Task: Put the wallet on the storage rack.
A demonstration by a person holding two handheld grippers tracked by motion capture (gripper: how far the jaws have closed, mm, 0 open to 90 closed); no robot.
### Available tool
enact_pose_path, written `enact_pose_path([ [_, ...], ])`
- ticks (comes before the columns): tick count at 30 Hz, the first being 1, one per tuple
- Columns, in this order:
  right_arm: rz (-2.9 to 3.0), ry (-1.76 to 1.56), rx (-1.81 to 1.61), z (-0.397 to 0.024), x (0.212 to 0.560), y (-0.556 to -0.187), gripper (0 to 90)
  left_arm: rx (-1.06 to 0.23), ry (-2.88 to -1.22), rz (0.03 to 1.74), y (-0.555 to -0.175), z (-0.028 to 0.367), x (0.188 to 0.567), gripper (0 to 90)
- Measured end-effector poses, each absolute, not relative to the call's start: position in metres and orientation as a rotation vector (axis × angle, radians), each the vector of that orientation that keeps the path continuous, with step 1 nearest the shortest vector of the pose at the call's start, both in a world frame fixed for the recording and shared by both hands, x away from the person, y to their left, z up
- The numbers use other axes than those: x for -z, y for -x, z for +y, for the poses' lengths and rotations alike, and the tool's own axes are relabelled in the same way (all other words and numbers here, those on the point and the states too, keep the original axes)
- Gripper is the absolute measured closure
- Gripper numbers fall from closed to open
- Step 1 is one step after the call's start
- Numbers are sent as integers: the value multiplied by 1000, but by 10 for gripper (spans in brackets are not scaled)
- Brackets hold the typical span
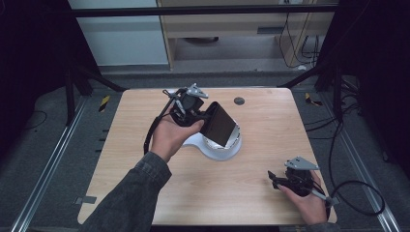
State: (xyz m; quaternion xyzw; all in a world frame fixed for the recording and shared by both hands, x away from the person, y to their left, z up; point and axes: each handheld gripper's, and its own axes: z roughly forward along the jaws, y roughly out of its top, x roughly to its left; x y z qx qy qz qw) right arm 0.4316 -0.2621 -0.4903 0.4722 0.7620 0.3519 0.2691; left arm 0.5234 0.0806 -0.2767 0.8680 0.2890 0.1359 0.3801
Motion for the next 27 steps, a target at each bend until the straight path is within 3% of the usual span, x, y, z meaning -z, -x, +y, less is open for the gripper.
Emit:
enact_pose_path([
  [27, 2067, -1260, -952, -262, 490, -431, 171, -323, -2214, 780, -536, 71, 298, 804],
])
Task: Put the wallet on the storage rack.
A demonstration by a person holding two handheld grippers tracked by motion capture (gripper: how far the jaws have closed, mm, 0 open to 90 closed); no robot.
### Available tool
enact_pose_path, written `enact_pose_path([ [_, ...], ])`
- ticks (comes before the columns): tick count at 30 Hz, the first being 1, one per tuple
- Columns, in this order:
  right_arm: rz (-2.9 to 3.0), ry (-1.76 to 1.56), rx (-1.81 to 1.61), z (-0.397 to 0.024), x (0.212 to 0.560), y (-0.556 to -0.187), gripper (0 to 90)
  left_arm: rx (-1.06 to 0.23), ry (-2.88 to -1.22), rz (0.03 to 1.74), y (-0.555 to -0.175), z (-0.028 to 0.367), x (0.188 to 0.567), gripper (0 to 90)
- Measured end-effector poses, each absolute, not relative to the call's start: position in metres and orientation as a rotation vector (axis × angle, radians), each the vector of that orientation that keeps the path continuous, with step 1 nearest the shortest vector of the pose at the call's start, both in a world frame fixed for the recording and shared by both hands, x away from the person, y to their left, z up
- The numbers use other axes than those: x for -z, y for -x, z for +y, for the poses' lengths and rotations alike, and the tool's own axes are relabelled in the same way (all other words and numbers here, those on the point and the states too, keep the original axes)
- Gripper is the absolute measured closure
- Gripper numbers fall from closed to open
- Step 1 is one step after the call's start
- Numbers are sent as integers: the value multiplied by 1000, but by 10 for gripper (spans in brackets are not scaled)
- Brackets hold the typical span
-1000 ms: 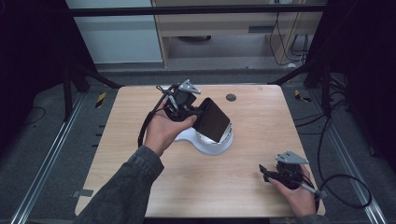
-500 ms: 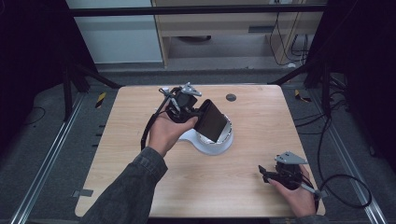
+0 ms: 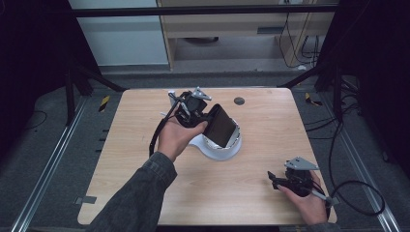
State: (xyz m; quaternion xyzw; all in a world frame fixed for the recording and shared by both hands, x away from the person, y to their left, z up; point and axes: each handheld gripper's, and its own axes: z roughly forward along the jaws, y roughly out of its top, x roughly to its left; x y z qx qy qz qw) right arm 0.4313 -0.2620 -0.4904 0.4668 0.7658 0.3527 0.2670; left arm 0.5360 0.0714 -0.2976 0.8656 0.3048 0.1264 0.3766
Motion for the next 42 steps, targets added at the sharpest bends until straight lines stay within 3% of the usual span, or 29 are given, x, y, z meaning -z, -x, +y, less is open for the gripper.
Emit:
enact_pose_path([
  [22, 2101, -1259, -933, -259, 493, -432, 171, -286, -2228, 835, -557, 75, 327, 784],
  [32, 2111, -1261, -924, -258, 494, -432, 168, -388, -2196, 857, -558, 85, 325, 603],
  [42, 2122, -1255, -920, -257, 496, -432, 165, -439, -2158, 833, -551, 95, 318, 584],
])
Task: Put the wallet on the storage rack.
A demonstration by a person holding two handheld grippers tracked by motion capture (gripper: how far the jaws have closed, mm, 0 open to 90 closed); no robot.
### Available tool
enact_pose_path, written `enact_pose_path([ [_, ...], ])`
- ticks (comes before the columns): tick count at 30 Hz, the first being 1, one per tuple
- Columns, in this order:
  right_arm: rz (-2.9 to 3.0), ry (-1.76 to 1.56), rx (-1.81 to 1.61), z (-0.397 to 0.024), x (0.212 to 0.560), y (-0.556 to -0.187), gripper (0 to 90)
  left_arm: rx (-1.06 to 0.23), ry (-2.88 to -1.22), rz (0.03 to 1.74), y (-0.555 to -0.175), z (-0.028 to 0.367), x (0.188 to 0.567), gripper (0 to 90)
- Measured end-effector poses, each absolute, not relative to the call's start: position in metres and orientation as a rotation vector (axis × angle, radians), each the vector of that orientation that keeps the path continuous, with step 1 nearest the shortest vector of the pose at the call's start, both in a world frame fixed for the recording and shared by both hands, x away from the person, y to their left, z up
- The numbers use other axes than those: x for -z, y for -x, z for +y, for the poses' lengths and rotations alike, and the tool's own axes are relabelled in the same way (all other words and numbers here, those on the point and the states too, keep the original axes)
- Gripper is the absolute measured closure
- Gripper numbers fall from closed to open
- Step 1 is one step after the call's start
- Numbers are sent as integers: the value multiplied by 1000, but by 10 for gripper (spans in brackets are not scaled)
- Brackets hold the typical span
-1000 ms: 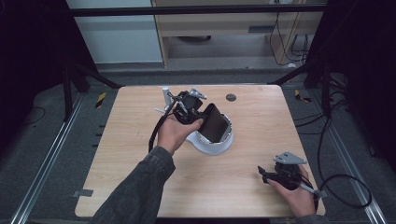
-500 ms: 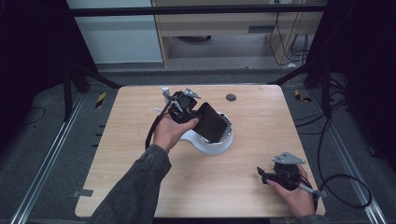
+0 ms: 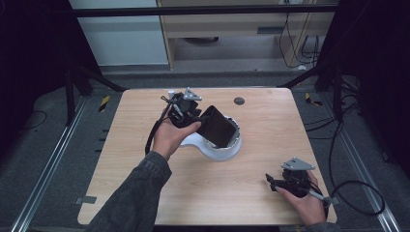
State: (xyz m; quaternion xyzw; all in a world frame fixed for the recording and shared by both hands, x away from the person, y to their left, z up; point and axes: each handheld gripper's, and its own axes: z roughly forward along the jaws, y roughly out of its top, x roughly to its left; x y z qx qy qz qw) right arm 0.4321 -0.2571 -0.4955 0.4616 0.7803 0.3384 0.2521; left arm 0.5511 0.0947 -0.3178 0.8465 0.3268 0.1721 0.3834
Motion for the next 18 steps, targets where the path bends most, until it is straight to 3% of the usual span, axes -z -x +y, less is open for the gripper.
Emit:
enact_pose_path([
  [18, 2136, -1254, -915, -256, 497, -432, 164, -483, -2112, 792, -544, 101, 302, 639],
])
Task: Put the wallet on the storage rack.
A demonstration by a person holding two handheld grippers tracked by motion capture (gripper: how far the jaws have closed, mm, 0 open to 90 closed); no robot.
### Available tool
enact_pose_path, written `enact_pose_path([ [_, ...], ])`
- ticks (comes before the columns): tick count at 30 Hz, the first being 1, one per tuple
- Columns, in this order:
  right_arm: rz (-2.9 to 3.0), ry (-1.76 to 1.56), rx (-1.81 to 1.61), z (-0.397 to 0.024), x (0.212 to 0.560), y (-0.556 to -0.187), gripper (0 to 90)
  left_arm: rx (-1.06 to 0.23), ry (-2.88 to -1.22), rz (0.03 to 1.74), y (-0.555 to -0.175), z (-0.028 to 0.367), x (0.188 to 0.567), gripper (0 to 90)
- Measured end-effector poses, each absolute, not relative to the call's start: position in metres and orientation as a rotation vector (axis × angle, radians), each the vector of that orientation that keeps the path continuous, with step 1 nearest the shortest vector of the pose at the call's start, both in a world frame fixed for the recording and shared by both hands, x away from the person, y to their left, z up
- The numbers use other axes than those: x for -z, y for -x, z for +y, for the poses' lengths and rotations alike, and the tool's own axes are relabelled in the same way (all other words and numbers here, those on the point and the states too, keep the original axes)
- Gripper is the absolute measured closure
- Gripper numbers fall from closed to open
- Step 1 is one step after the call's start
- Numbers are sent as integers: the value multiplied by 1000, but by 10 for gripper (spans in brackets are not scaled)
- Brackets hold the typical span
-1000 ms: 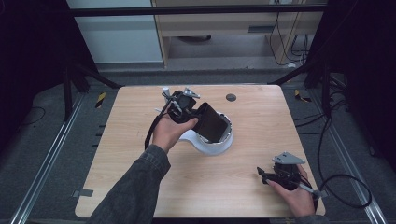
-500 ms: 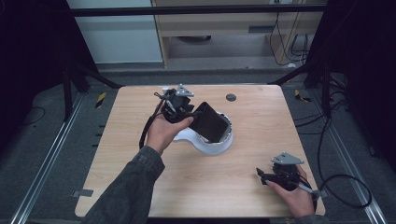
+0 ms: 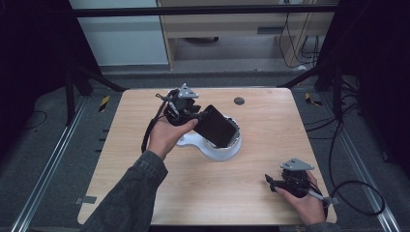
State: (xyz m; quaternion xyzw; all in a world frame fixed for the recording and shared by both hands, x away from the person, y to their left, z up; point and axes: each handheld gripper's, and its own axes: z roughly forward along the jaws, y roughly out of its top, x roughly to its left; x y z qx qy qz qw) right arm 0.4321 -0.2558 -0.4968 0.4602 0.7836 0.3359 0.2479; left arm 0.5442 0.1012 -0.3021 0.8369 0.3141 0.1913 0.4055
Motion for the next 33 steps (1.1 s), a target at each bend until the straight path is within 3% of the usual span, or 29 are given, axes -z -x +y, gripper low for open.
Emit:
enact_pose_path([
  [4, 2137, -1254, -917, -256, 497, -432, 164, -501, -2092, 788, -541, 105, 298, 626],
  [5, 2134, -1256, -920, -256, 497, -432, 164, -507, -2086, 783, -540, 107, 296, 582],
  [9, 2135, -1257, -917, -256, 497, -432, 164, -534, -2066, 740, -524, 113, 291, 544],
  [17, 2143, -1250, -911, -255, 497, -432, 143, -566, -2098, 643, -484, 125, 299, 232],
  [22, 2139, -1258, -919, -255, 498, -432, 125, -567, -2107, 646, -461, 137, 320, 116],
  [33, 2147, -1281, -920, -254, 500, -433, 99, -497, -2137, 736, -447, 170, 381, 82],
])
